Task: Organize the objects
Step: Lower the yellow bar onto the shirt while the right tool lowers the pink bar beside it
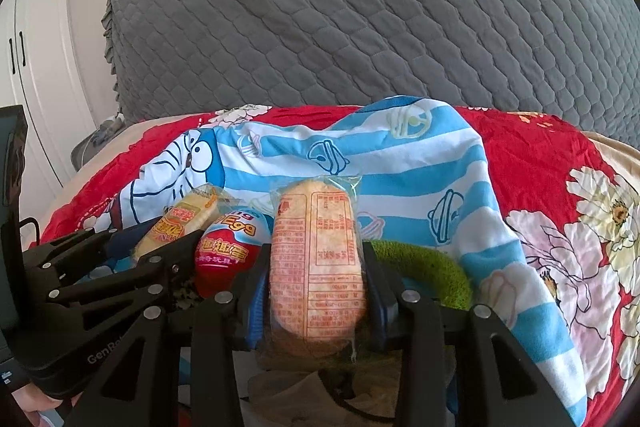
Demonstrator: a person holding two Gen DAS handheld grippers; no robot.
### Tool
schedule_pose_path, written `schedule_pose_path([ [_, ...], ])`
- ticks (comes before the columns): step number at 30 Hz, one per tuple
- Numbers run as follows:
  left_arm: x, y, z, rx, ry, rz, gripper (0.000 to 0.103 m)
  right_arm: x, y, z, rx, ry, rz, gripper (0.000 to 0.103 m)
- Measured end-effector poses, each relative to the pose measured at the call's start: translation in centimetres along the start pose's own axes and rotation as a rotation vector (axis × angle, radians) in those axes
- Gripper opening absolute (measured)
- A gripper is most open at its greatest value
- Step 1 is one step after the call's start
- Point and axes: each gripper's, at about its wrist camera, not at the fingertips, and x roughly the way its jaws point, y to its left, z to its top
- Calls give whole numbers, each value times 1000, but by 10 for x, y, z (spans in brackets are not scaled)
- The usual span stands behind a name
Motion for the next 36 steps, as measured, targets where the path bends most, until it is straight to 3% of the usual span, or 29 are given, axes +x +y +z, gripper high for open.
schedule_pose_path([
  [36, -9, 5, -1, -19, 10, 13, 46, -4, -1, 0, 18, 15, 0, 44],
])
